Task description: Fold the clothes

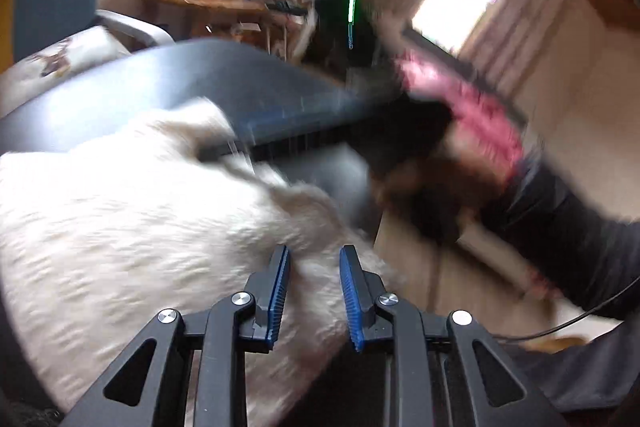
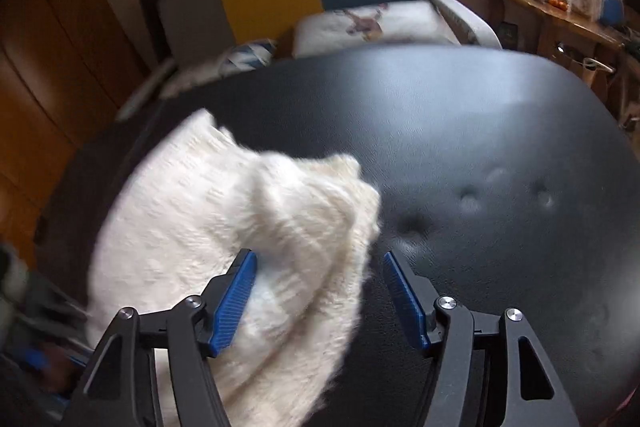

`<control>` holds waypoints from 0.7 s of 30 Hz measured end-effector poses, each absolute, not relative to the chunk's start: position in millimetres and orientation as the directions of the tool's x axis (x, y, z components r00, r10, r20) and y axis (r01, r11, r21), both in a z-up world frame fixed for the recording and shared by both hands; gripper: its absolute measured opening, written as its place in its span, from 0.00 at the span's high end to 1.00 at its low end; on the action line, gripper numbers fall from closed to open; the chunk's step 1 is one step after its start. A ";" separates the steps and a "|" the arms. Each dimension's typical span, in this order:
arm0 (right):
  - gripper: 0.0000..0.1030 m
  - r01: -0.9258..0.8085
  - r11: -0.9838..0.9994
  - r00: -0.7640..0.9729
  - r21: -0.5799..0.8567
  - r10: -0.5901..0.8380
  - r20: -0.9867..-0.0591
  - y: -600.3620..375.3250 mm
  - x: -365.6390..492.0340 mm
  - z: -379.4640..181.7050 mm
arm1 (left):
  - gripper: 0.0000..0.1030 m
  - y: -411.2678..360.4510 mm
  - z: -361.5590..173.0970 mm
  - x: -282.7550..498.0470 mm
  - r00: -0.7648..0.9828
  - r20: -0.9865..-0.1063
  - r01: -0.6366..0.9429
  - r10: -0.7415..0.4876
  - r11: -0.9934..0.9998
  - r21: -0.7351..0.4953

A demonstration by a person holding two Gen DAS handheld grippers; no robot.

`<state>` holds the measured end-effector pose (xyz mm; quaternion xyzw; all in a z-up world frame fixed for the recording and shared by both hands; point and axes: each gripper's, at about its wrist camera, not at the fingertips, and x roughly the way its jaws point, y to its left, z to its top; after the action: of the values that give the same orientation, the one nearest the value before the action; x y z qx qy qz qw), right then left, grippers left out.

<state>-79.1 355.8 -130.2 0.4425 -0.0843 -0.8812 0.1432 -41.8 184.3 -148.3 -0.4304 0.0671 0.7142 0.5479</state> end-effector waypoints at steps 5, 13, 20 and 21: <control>0.36 0.369 -0.824 -0.504 0.431 -0.566 -0.652 346.4 -64.1 -100.0 | 0.76 199.8 -167.6 -22.6 0.003 -0.711 -0.860 0.703 -0.361 -0.361; 0.41 0.380 -0.811 -0.300 0.445 -0.563 -0.770 328.0 -85.5 -141.8 | 0.75 195.2 -183.3 -12.5 0.000 -0.709 -0.857 0.705 -0.365 -0.363; 0.41 0.306 -0.866 -0.310 0.395 -0.483 -0.819 348.7 -89.4 -174.2 | 0.75 179.3 -185.0 -11.7 0.001 -0.680 -0.842 0.734 -0.366 -0.396; 0.17 0.300 -0.885 -0.315 0.355 -0.443 -0.839 345.5 -90.2 -177.1 | 0.75 177.8 -184.7 -12.1 -0.001 -0.677 -0.837 0.736 -0.371 -0.402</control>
<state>-90.2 345.5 -177.1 0.5382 -0.0664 -0.8081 0.2301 -12.1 177.8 -184.7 -0.4342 0.0584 0.7051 0.5576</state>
